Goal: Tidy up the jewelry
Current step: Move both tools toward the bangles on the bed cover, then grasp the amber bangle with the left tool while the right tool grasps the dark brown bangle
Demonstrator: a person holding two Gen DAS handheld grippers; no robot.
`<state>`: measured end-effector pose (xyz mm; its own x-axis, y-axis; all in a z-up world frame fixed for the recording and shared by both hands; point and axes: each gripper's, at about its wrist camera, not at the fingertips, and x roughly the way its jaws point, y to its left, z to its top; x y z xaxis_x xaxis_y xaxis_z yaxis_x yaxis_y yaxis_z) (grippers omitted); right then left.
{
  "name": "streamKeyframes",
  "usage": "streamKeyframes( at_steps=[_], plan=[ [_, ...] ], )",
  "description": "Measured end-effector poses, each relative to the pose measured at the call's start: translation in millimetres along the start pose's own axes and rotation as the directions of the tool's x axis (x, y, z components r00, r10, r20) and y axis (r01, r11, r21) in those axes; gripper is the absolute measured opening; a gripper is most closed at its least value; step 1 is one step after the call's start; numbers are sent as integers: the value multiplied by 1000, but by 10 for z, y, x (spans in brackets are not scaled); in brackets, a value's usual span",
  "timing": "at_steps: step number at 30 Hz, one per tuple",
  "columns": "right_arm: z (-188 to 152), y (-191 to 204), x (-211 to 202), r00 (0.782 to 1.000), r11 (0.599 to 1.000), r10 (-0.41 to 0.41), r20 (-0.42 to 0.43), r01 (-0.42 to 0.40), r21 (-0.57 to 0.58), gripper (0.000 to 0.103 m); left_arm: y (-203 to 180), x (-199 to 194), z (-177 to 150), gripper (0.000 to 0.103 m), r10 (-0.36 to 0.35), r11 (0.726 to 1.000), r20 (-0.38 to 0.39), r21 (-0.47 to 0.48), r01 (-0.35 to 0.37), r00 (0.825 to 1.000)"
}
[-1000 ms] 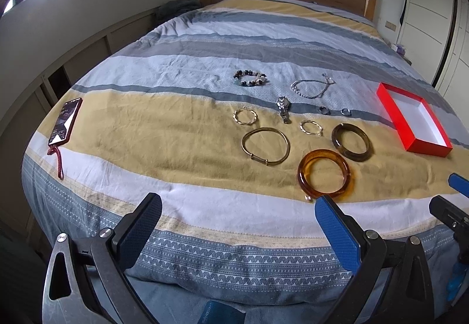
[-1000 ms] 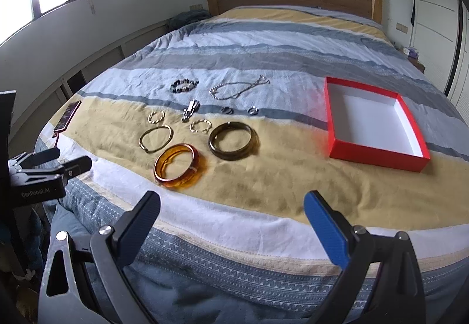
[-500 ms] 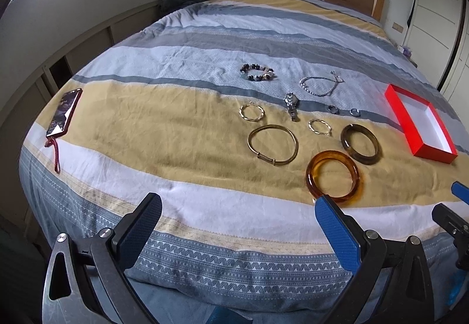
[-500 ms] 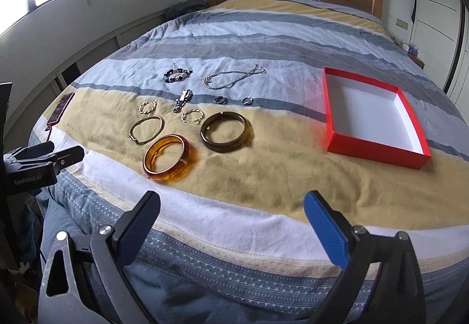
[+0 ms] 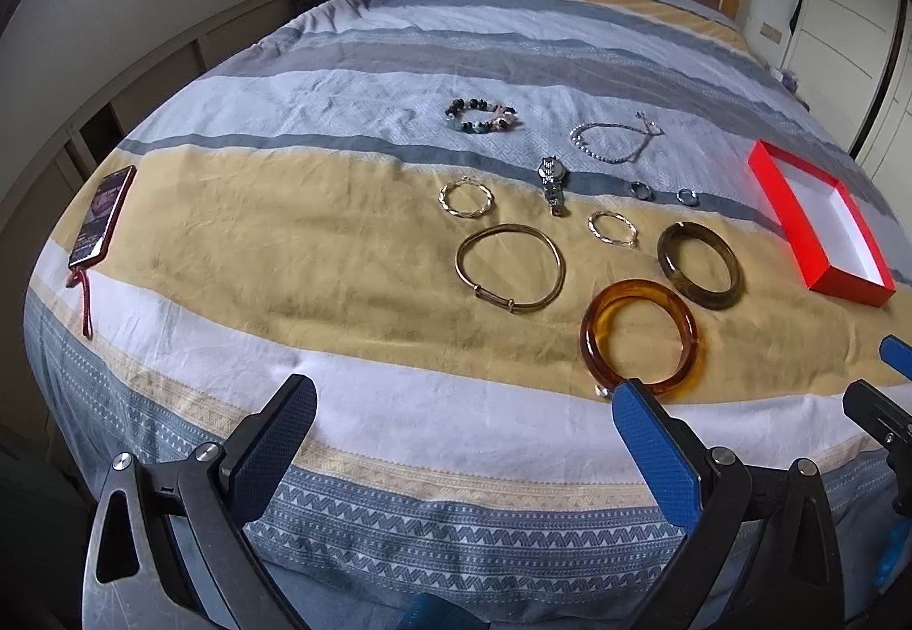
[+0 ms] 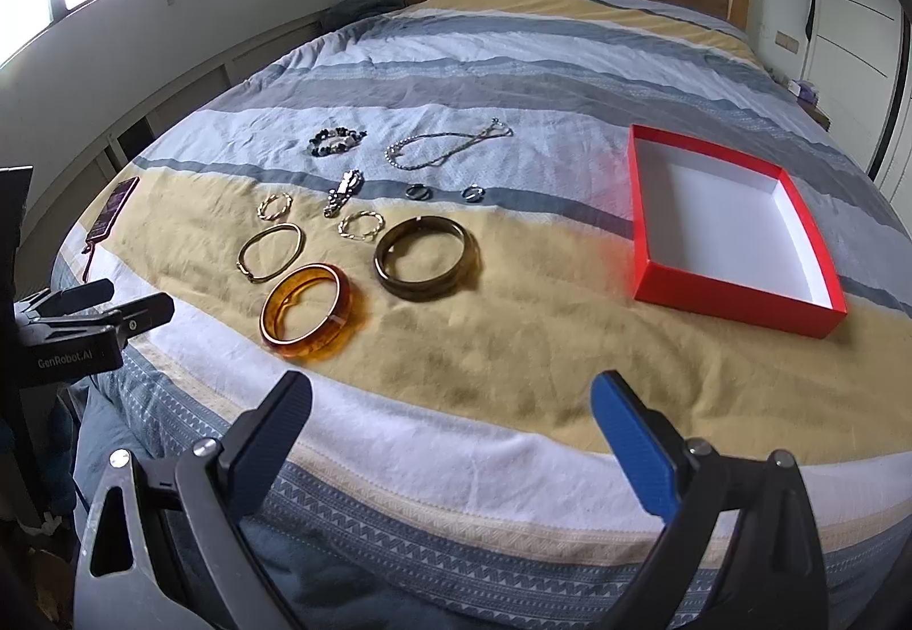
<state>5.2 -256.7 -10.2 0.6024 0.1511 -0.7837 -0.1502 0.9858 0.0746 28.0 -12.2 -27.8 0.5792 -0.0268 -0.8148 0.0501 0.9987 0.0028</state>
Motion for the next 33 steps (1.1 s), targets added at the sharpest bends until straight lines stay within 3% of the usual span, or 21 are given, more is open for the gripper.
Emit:
streamKeyframes(
  at_steps=[23, 33],
  plan=[
    [181, -279, 346, 995, 998, -22, -101, 28, 64, 98, -262, 370, 189, 102, -13, 998, -79, 54, 17, 997],
    [386, -302, 593, 992, 999, 11, -125, -4, 53, 97, -326, 620, 235, 101, -78, 996, -142, 27, 83, 987]
  ],
)
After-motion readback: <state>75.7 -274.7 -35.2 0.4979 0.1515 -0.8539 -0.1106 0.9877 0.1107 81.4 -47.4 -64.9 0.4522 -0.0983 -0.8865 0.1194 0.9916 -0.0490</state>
